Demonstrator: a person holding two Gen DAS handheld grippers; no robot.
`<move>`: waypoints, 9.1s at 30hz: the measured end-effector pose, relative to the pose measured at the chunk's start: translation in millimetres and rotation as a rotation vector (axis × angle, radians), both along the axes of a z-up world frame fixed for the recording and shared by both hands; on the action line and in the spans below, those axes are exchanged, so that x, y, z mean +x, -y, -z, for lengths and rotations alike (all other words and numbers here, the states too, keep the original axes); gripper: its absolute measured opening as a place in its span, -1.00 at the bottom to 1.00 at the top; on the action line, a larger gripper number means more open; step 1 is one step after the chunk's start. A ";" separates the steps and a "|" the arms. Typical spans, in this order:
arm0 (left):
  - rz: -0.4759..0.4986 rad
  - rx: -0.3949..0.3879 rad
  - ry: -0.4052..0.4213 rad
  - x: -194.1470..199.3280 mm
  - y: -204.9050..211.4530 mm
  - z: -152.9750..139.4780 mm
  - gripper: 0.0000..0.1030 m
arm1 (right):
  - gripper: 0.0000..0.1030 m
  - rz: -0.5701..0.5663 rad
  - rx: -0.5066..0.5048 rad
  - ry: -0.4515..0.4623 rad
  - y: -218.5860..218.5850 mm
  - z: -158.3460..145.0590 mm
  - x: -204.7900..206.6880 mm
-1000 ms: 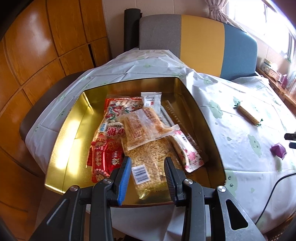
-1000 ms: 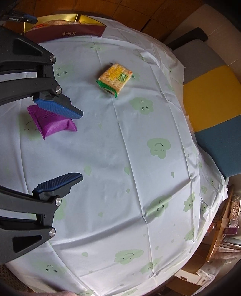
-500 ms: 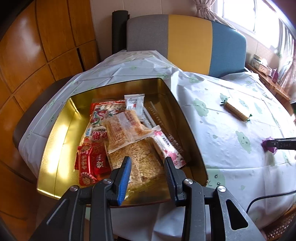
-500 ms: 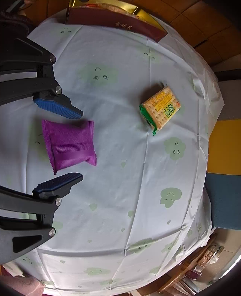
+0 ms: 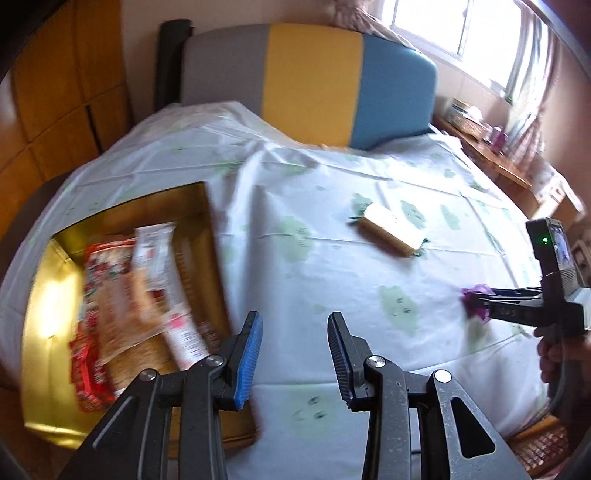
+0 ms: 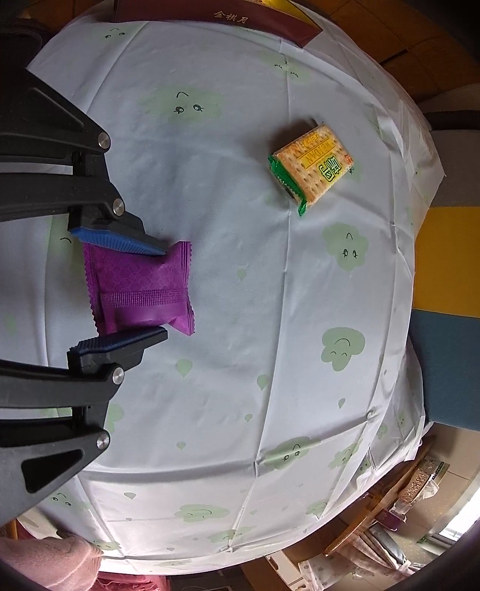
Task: Organize snacks
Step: 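Grasp the WEIDAN cracker pack with the left tool while the right tool holds the purple pouch, then carry the cracker pack into the gold box and open the left tool, then carry the purple pouch into the gold box and open the right tool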
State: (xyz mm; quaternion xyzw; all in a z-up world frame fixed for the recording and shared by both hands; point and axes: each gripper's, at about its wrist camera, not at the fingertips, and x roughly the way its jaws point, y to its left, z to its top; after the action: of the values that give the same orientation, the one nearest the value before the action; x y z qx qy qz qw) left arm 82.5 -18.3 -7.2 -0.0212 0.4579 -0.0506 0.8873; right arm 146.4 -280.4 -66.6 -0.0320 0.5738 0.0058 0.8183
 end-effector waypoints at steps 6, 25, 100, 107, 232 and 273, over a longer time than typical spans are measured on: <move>0.051 -0.069 -0.107 59.1 53.1 11.1 -0.27 | -0.23 0.004 0.009 -0.011 0.8 1.7 2.2; -0.162 -0.121 -0.283 193.6 121.0 65.7 0.56 | -0.17 0.010 0.027 -0.073 10.7 18.5 16.0; 0.088 0.115 0.064 -18.5 47.9 29.2 -0.07 | -0.19 -0.022 0.047 -0.026 12.0 29.5 18.4; 0.042 0.106 0.099 -28.7 30.3 9.4 -0.07 | -0.17 -0.030 0.047 -0.021 13.6 27.9 18.0; -0.520 0.070 0.040 -87.0 -191.9 29.2 -0.15 | -0.23 -0.747 0.263 0.132 -272.3 -67.5 -63.7; -0.533 0.110 0.157 -112.1 -157.0 1.3 0.27 | -0.07 -0.382 0.165 0.389 -269.9 -48.7 -90.7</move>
State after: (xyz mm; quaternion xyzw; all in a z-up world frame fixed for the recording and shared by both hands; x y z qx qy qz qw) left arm -29.5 138.6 -8.4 -0.0888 0.3682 0.2077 0.9019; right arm 55.7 -10.4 -17.9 -0.0734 0.3871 0.2004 0.8970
